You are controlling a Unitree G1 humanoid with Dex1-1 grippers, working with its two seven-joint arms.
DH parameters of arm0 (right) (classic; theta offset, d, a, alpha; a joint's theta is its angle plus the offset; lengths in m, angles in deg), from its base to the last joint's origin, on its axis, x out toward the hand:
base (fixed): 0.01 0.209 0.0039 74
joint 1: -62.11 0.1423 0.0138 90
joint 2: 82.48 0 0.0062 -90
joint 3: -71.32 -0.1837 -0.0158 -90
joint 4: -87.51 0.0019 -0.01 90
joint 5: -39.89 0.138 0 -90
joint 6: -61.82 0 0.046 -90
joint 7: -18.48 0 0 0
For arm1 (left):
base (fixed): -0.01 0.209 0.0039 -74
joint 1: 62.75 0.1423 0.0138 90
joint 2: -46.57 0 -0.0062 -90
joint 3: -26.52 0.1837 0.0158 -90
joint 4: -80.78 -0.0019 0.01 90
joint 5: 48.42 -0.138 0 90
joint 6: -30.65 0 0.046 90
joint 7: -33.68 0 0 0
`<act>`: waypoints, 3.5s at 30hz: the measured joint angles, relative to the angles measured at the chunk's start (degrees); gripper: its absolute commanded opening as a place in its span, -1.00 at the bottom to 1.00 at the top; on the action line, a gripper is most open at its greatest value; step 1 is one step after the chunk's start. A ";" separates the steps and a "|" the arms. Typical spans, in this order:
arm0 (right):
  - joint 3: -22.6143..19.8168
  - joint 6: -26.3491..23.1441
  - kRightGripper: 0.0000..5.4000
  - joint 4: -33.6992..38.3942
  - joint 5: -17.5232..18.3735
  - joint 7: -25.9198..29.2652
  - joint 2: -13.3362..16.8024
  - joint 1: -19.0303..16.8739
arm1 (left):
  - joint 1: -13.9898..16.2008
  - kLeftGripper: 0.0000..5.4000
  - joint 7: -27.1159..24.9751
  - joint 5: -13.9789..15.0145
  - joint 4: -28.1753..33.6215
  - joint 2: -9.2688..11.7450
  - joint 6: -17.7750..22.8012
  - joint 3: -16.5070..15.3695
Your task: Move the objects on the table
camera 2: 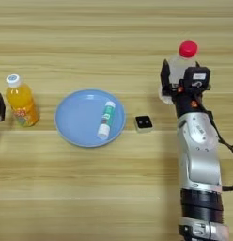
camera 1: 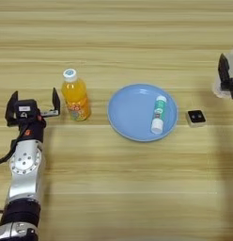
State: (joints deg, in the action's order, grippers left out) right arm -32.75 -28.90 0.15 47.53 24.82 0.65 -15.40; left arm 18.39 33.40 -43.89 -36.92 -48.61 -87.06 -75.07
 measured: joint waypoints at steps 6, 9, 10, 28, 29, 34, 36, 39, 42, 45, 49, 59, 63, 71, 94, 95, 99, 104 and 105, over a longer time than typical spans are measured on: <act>-0.39 0.16 0.22 -6.88 0.44 -0.56 0.06 -0.43 | 0.05 1.00 0.00 -0.02 0.07 0.00 0.15 -0.01; -0.91 1.21 0.22 -12.26 0.51 0.02 0.64 -0.42 | 0.25 1.00 0.01 -0.06 0.16 0.00 0.29 0.00; -0.95 1.74 0.22 -12.63 0.50 0.07 0.76 -0.33 | 0.30 1.00 0.02 -0.06 0.17 -0.01 0.33 -0.01; 2.39 6.31 0.90 -17.62 -1.80 0.32 2.04 1.03 | 0.42 1.00 0.03 -0.11 0.78 -0.03 0.44 -0.01; 2.40 6.31 0.93 -17.60 -1.80 0.32 2.04 1.01 | 0.43 1.00 0.03 -0.11 0.78 -0.03 0.44 -0.01; 2.41 6.30 0.98 -16.97 -1.73 0.35 2.06 0.52 | 0.42 1.00 0.03 -0.11 0.78 -0.07 0.44 0.00; 2.35 6.30 0.98 -16.93 -1.67 0.37 2.10 0.51 | 0.42 1.00 0.04 -0.11 0.78 -0.11 0.45 0.01; 2.25 6.30 0.98 -16.93 -1.60 0.40 2.23 0.44 | 0.42 1.00 0.04 -0.11 0.77 -0.22 0.45 0.01; 2.04 6.27 0.98 -16.86 -1.26 0.55 2.37 -0.14 | 0.41 1.00 0.04 -0.11 0.77 -0.27 0.44 0.00; 1.33 5.97 0.98 -16.18 -0.11 1.39 2.41 -1.01 | 0.42 1.00 0.04 -0.11 0.77 -0.28 0.44 0.00; 0.75 3.74 0.98 -14.65 1.25 2.83 3.39 -2.47 | 0.42 1.00 0.04 -0.13 0.77 -0.28 0.45 0.00; 1.12 -2.28 0.98 -8.61 3.19 6.79 4.71 -6.07 | 0.43 1.00 0.04 -0.13 0.78 -0.28 0.46 -0.01; 1.13 -4.04 0.98 -6.18 3.40 7.36 5.03 -6.94 | 0.43 1.00 0.04 -0.15 0.78 -0.28 0.46 -0.02; 0.84 -7.73 0.98 -2.24 3.78 8.42 6.63 -9.70 | 0.43 1.00 0.05 -0.20 0.78 -0.28 0.47 -0.01; -1.91 -9.78 0.98 -3.29 2.41 10.48 13.44 -14.76 | 0.43 1.00 0.05 -0.24 0.77 -0.28 0.47 -0.02; -2.22 -9.74 0.98 -3.71 2.38 10.48 13.72 -14.91 | 0.43 1.00 0.05 -0.24 0.77 -0.28 0.47 -0.03; -3.65 -9.59 0.98 -5.37 2.40 10.14 14.34 -15.05 | 0.43 1.00 0.05 -0.24 0.77 -0.28 0.47 -0.02; -4.22 -8.57 0.98 -6.28 2.39 10.16 14.72 -15.01 | 0.43 1.00 0.05 -0.24 0.77 -0.28 0.47 -0.03; -4.22 -8.51 0.98 -6.76 2.39 10.13 14.72 -14.98 | 0.43 1.00 0.05 -0.24 0.77 -0.28 0.47 -0.04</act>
State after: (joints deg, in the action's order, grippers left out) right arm -36.97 -37.40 -6.61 49.92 34.94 15.37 -30.39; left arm 18.82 33.45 -44.13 -36.15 -48.89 -86.60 -75.10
